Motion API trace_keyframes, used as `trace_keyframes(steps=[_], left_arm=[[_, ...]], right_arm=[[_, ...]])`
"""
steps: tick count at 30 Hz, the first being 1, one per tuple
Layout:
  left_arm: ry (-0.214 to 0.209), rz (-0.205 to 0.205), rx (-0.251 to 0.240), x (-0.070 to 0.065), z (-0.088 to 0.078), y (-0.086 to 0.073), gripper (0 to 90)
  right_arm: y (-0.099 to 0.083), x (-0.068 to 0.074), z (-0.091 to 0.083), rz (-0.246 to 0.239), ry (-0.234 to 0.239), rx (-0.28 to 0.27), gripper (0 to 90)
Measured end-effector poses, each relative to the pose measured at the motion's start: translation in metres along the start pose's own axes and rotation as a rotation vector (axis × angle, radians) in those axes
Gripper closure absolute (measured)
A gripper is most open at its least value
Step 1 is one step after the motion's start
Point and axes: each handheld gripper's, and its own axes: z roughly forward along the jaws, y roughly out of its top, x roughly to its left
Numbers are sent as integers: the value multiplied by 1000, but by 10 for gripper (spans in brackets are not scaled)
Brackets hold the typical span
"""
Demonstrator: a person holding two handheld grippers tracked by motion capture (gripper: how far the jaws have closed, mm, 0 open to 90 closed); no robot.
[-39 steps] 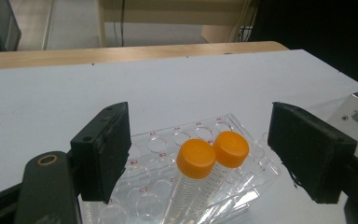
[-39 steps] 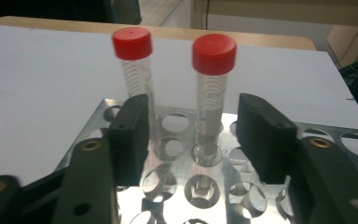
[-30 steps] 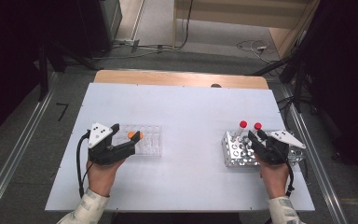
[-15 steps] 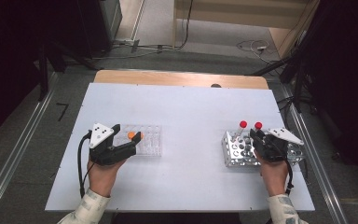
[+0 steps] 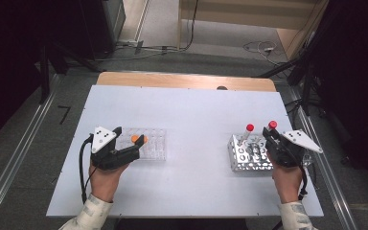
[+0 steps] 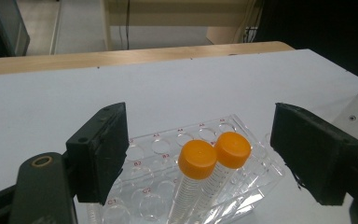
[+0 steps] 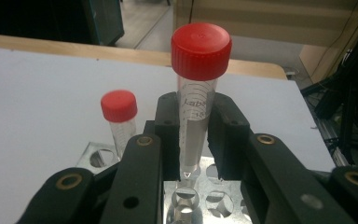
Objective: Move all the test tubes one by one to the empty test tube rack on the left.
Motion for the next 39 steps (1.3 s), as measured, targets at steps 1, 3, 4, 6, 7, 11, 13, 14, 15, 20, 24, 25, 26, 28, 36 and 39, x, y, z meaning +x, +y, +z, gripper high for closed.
trace_keyframes(steps=[1, 3, 4, 6, 7, 11, 13, 14, 15, 20, 24, 25, 26, 28, 36, 39], left_arm=[[0, 0, 0, 0, 0, 0, 195], [-1, 0, 1, 0, 0, 0, 196], [-1, 0, 1, 0, 0, 0, 195], [-4, 1, -1, -1, -1, 0, 196], [-4, 0, -1, -1, -1, 0, 196], [-9, 3, -2, -3, -1, 0, 197], [-11, 4, -3, -3, -1, 0, 197], [-11, 5, -3, -3, -1, 1, 197], [-12, 5, -3, -3, -1, 1, 197], [-13, 2, -13, -3, -4, 2, 197], [-21, 2, -20, -6, -6, 3, 199], [-27, 5, -20, -6, -6, 4, 200], [-26, 7, -20, -7, -7, 4, 201], [-35, 11, -23, -10, -7, 4, 206], [-86, 23, -23, -23, -10, 6, 223], [-114, 36, -17, -31, -10, 6, 224]], right_arm=[[2, -1, -3, 4, 5, -9, 719], [5, -2, -8, 10, 12, -24, 719], [6, -2, -11, 10, 15, -29, 719], [9, -3, -17, 12, 24, -36, 719], [9, -3, -19, 12, 30, -35, 719], [7, -1, -28, 30, 81, -29, 719], [5, 2, -30, 20, 95, -21, 719], [5, 4, -32, 13, 101, -16, 719], [5, 6, -34, 6, 109, -16, 719], [6, 17, -42, -12, 162, -7, 719], [8, 27, -47, -17, 211, -11, 719], [9, 30, -48, -21, 227, -12, 719], [9, 34, -49, -26, 239, -14, 719], [9, 42, -50, -36, 266, -12, 719], [-2, 86, -37, -95, 390, 37, 719], [-6, 103, -31, -121, 436, 60, 719]])
